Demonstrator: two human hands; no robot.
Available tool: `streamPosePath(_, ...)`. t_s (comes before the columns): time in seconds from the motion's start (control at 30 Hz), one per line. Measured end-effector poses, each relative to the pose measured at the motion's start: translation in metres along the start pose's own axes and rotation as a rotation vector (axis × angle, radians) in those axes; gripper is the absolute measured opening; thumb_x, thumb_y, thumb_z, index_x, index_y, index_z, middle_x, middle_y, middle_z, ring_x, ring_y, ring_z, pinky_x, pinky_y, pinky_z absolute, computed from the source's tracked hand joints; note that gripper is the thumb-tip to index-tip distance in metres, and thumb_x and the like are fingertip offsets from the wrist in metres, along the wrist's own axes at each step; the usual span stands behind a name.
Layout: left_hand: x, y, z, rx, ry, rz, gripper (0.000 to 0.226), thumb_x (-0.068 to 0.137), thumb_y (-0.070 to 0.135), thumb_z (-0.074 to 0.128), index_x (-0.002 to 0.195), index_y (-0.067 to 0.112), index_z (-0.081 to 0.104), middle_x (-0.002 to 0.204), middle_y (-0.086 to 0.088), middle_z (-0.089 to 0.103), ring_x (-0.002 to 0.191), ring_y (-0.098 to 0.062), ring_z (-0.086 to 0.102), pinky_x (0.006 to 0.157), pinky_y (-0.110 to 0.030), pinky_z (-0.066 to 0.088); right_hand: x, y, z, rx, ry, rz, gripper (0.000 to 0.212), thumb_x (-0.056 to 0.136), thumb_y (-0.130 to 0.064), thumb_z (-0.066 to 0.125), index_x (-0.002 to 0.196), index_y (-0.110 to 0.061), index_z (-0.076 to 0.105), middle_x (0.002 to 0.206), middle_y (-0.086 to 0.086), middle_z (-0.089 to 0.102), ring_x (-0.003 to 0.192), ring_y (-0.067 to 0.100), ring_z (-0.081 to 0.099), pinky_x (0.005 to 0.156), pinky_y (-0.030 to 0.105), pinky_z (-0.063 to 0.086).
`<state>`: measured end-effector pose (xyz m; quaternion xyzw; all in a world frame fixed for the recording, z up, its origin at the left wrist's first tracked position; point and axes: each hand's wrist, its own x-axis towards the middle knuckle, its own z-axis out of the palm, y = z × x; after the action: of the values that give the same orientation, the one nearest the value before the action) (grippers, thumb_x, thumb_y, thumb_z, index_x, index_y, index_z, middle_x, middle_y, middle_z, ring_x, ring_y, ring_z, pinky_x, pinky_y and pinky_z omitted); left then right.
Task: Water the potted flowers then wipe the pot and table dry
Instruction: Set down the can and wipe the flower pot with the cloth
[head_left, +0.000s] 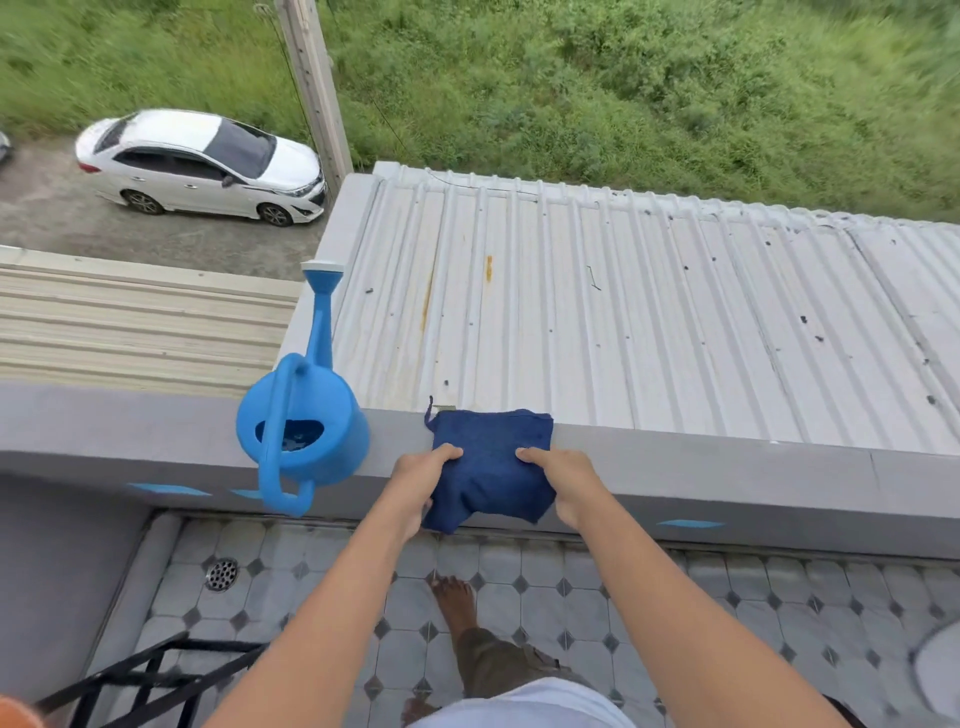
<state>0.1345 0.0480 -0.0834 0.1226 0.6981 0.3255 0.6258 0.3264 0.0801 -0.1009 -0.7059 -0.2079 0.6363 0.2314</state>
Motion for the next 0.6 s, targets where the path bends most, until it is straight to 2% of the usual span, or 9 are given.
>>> streamPosePath(0.07, -0.005, 0.001, -0.015, 0.034, -0.061, 0.044, 0.031, 0.077, 0.029, 0.074, 0.1, 0.009, 0.068, 0.09, -0.005, 0.075, 0.08, -0.019, 0.065, 0.066, -0.027, 0.045, -0.006, 0.002, 0.003, -0.02, -0.038, -0.077, 0.065, 0.067, -0.025, 0.088, 0.124, -0.013, 0.059, 0.114, 0.009, 0.072, 0.102, 0.027, 0.068, 0.088, 0.041, 0.057)
streamPosePath(0.13, -0.014, 0.004, -0.027, 0.124, -0.108, 0.138, 0.029, 0.079, 0.029, 0.074, 0.103, 0.012, 0.07, 0.091, -0.003, 0.077, 0.084, -0.019, 0.068, 0.064, -0.026, 0.048, -0.017, -0.002, 0.001, -0.069, -0.059, -0.233, 0.089, 0.069, -0.03, 0.089, 0.141, -0.032, 0.037, 0.118, 0.008, 0.067, 0.107, 0.026, 0.066, 0.09, 0.038, 0.055)
streamPosePath(0.17, -0.021, 0.006, -0.033, 0.168, -0.127, 0.194, 0.028, 0.08, 0.029, 0.074, 0.102, 0.013, 0.071, 0.09, -0.003, 0.078, 0.088, -0.022, 0.071, 0.066, -0.027, 0.051, -0.025, -0.006, 0.0, -0.113, -0.096, -0.322, 0.096, 0.07, -0.033, 0.089, 0.143, -0.044, 0.028, 0.118, 0.009, 0.067, 0.109, 0.025, 0.066, 0.091, 0.036, 0.054)
streamPosePath(0.23, -0.041, 0.008, -0.05, 0.246, -0.143, 0.329, 0.026, 0.079, 0.031, 0.076, 0.099, 0.017, 0.072, 0.09, -0.002, 0.078, 0.093, -0.024, 0.072, 0.075, -0.033, 0.057, -0.046, -0.014, 0.002, -0.267, -0.225, -0.473, 0.098, 0.068, -0.042, 0.09, 0.14, -0.061, 0.026, 0.128, 0.004, 0.063, 0.119, 0.02, 0.06, 0.099, 0.037, 0.051)
streamPosePath(0.3, -0.066, 0.008, -0.073, 0.339, -0.115, 0.478, 0.025, 0.076, 0.034, 0.077, 0.093, 0.018, 0.072, 0.088, -0.002, 0.077, 0.089, -0.026, 0.072, 0.08, -0.041, 0.056, -0.068, -0.02, 0.011, -0.518, -0.341, -0.57, 0.087, 0.066, -0.048, 0.089, 0.138, -0.057, 0.041, 0.136, -0.01, 0.058, 0.127, 0.01, 0.052, 0.107, 0.038, 0.046)
streamPosePath(0.4, -0.108, 0.003, -0.103, 0.56, 0.084, 0.676, 0.024, 0.076, 0.032, 0.078, 0.082, 0.012, 0.068, 0.084, -0.005, 0.066, 0.074, -0.022, 0.06, 0.069, -0.029, 0.049, -0.094, -0.023, 0.03, -0.856, -0.371, -0.705, 0.044, 0.071, -0.046, 0.086, 0.111, -0.037, 0.072, 0.114, -0.015, 0.062, 0.109, 0.009, 0.058, 0.096, 0.029, 0.049)
streamPosePath(0.5, -0.149, -0.009, -0.131, 0.725, 0.347, 0.864, 0.03, 0.074, 0.034, 0.079, 0.077, 0.008, 0.065, 0.095, 0.0, 0.05, 0.089, -0.014, 0.047, 0.072, -0.012, 0.039, -0.122, -0.02, 0.053, -1.051, -0.374, -0.881, 0.025, 0.07, -0.05, 0.084, 0.089, -0.038, 0.072, 0.111, -0.006, 0.048, 0.11, 0.013, 0.045, 0.088, 0.027, 0.043)
streamPosePath(0.57, -0.177, -0.018, -0.15, 0.666, 0.447, 0.919, 0.021, 0.075, 0.033, 0.078, 0.079, 0.017, 0.065, 0.11, 0.006, 0.048, 0.104, -0.007, 0.045, 0.077, -0.008, 0.036, -0.145, -0.019, 0.069, -1.068, -0.448, -0.948, 0.022, 0.071, -0.05, 0.083, 0.078, -0.036, 0.067, 0.119, -0.009, 0.044, 0.115, 0.009, 0.041, 0.091, 0.03, 0.043)
streamPosePath(0.6, -0.192, -0.022, -0.162, 0.598, 0.468, 0.922, 0.016, 0.077, 0.032, 0.076, 0.08, 0.023, 0.063, 0.116, 0.009, 0.05, 0.108, -0.004, 0.047, 0.08, -0.009, 0.038, -0.159, -0.018, 0.078, -1.043, -0.521, -0.945, 0.022, 0.074, -0.047, 0.082, 0.076, -0.034, 0.065, 0.117, -0.011, 0.048, 0.111, 0.007, 0.047, 0.089, 0.03, 0.046)
